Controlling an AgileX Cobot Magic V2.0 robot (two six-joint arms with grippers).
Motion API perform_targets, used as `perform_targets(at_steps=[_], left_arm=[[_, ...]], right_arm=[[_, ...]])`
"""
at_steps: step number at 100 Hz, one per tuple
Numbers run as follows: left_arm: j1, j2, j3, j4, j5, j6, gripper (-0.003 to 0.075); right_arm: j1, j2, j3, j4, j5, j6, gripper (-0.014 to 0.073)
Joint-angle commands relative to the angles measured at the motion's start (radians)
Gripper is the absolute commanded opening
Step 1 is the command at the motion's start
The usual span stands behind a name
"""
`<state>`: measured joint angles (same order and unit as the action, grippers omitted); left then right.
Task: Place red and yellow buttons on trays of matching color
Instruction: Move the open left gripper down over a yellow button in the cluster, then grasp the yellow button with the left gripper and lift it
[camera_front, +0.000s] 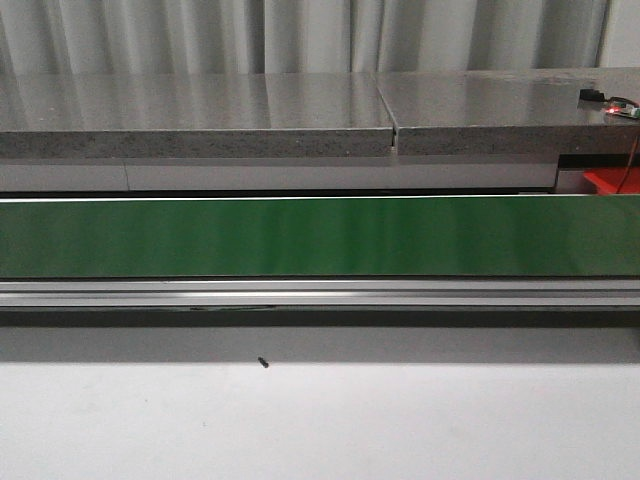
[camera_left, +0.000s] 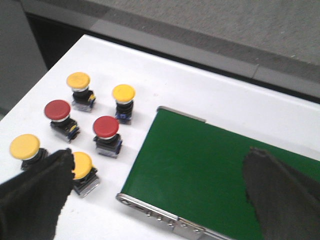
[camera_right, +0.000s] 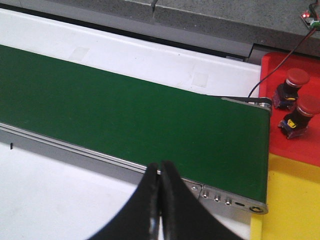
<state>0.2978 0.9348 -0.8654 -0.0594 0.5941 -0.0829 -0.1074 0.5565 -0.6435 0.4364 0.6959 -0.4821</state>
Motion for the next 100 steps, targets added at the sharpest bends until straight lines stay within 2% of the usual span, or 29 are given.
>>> perform_targets(at_steps=[1,20,45,100], left_arm=[[0.043,0.100,-0.092,0.025,-0.011,-0.024,0.0653],[0.157,0.275,-0.149,0.025,-0.011,-0.024,0.0615],[0.230,0.450,-0.149,0.043,-0.053,-0.024,0.0599],[0.227,0.654,-0.163,0.009,-0.142,-0.022,0.0599]], right_arm=[[0.002,0.000,-0.024,0.013,-0.056,-0.011,-0.0069],[0.002,0.000,-0.024,0.013,-0.056,-0.011,-0.0069],[0.002,0.000,-0.024,0.013,-0.056,-0.011,-0.0069],[0.002,0.000,-0.024,0.013,-0.056,-0.011,-0.0069]])
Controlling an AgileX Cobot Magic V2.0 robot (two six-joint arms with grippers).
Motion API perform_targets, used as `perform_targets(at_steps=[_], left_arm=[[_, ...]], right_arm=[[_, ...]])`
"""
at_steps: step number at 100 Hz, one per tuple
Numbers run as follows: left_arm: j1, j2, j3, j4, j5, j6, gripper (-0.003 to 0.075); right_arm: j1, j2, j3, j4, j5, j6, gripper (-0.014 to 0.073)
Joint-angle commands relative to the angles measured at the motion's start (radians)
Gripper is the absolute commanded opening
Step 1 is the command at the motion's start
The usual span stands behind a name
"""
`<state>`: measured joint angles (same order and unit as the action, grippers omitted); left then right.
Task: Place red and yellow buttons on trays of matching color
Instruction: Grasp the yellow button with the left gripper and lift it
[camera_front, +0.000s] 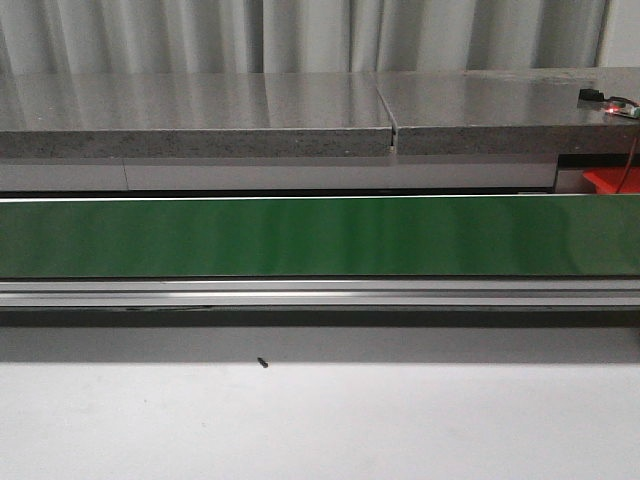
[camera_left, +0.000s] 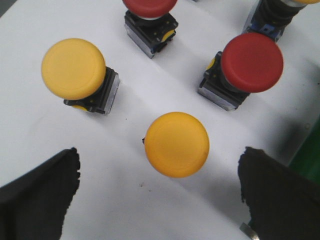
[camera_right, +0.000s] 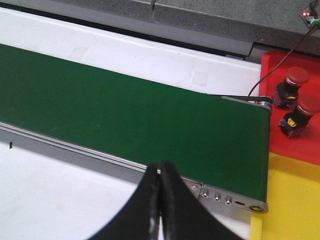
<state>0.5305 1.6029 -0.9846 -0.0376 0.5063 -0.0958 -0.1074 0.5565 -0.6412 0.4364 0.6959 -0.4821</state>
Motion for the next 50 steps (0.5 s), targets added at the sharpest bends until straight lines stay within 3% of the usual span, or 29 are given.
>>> perform_targets(at_steps=[1,50], left_arm=[[-0.008,-0.012,-0.044,-0.013,-0.054,-0.009,0.0599],[-0.050,0.131,-0.108,-0.003,-0.044,0.015,0.0599]], right_arm=[[0.002,0.000,-0.026,0.013,-0.056,-0.011,-0.0069],[0.002,0.000,-0.026,0.013,-0.056,-0.011,-0.0069]])
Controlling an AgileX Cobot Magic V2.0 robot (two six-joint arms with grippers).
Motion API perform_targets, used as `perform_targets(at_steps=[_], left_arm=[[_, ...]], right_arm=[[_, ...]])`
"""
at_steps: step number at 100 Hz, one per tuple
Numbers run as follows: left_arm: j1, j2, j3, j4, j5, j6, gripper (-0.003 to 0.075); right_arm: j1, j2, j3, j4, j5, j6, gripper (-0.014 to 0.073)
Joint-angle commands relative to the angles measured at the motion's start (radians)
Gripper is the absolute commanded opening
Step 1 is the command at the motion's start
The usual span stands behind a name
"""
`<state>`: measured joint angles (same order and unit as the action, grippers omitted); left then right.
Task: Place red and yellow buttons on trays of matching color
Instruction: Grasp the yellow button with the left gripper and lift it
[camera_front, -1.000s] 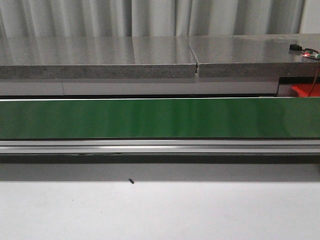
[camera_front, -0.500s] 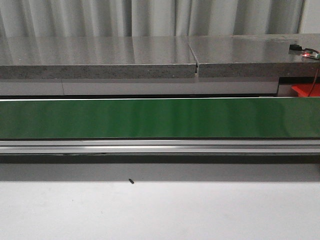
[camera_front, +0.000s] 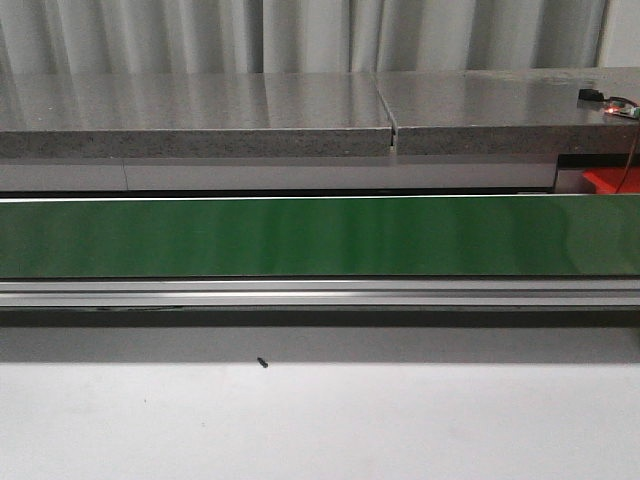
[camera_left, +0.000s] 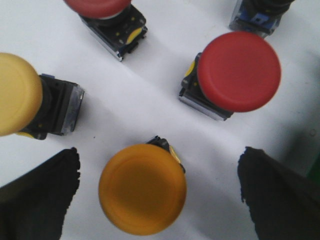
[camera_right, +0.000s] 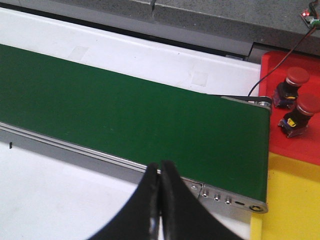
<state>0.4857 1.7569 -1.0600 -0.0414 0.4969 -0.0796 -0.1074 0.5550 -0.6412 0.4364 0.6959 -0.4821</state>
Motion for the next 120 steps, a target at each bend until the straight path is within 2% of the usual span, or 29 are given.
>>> perform_targets(at_steps=[1,27,36,48,74,88,101,120], left_arm=[[-0.005,-0.021,-0.034,0.000,-0.035,-0.001,0.0599],[-0.005,0.000,-0.036,0.000,-0.039,-0.001,0.0596],[-0.005,0.000,-0.036,0.000,-0.042,-0.001,0.0561],[-0.005,0.000,-0.036,0.000,-0.042,-0.001,0.0452],[-0.005,-0.006,-0.036,0.000,-0.035,-0.001,0.0132],[-0.006,-0.045,-0.036,0.000,0.004,-0.001,0.0041],[-0.013,-0.130,-0.039,-0.006,0.036,-0.001,0.0022],[-0.052,-0.246,-0.113,-0.009,0.165,0.019,0.0022]], right_arm=[[0.002,0.002,-0.026,0.013,-0.056,-0.011,-0.0069],[0.002,0.002,-0.026,0.013,-0.056,-0.011,-0.0069],[0.002,0.002,-0.026,0.013,-0.056,-0.011,-0.0069],[0.002,0.002,-0.026,0.013,-0.056,-0.011,-0.0069],[0.002,0.002,-0.026,0.013,-0.056,-0.011,-0.0069],[0.002,0.002,-0.026,0.013,-0.056,-0.011,-0.0069],[0.002,0.002,-0.026,0.013,-0.055,-0.011,-0.0069],[0.002,0.002,-0.026,0.013,-0.056,-0.011,-0.0069]])
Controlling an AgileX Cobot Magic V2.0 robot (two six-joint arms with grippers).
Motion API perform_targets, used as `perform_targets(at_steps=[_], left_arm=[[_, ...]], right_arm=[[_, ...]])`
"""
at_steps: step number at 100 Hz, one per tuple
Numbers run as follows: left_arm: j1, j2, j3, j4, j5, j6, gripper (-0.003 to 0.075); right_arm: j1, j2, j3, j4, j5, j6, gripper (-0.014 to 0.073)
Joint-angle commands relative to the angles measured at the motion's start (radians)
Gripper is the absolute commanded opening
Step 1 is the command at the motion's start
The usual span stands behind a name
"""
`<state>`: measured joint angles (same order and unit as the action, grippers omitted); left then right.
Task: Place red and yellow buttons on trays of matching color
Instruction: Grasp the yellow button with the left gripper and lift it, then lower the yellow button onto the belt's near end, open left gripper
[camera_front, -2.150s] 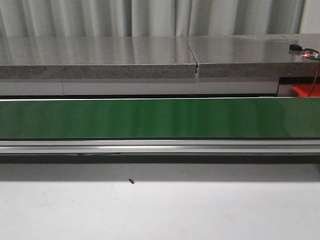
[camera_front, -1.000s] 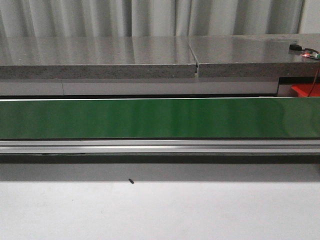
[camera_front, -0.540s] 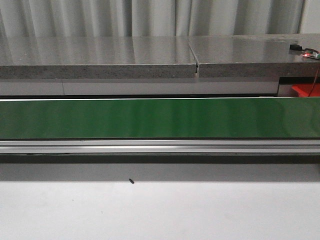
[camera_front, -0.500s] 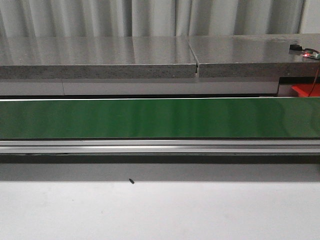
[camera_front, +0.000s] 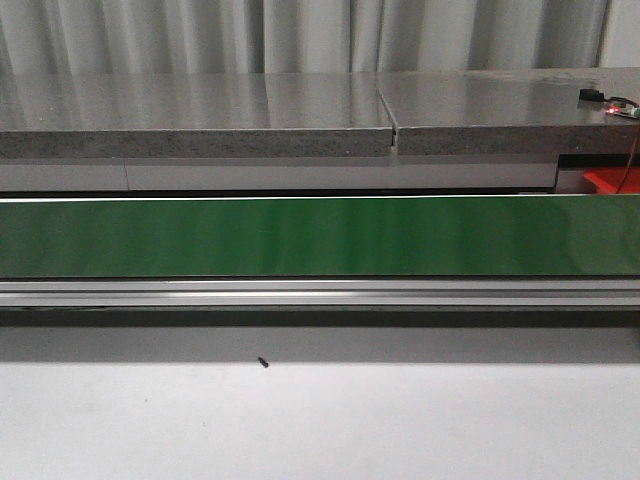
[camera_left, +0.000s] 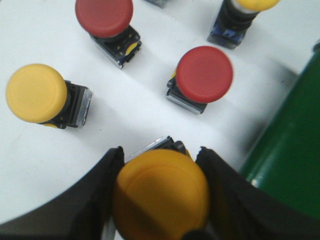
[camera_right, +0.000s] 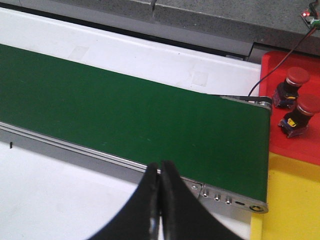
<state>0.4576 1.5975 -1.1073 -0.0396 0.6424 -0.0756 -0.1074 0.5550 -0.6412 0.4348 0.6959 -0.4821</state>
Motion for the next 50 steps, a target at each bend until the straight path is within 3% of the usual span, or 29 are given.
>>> perform_targets(at_steps=[1,17,50], left_arm=[[-0.029,-0.089,-0.069,-0.013,0.029,0.020,0.0022],[-0.098,-0.109,-0.149,-0.025,0.119,0.068,0.0022],[-0.235,-0.089,-0.166,-0.041,0.125,0.070,0.0022]], right_arm=[[0.002,0.002,-0.026,0.014,-0.056,-0.011,-0.0069],[0.002,0.002,-0.026,0.014,-0.056,-0.011,-0.0069],[0.002,0.002,-0.026,0.014,-0.056,-0.011,-0.0069]])
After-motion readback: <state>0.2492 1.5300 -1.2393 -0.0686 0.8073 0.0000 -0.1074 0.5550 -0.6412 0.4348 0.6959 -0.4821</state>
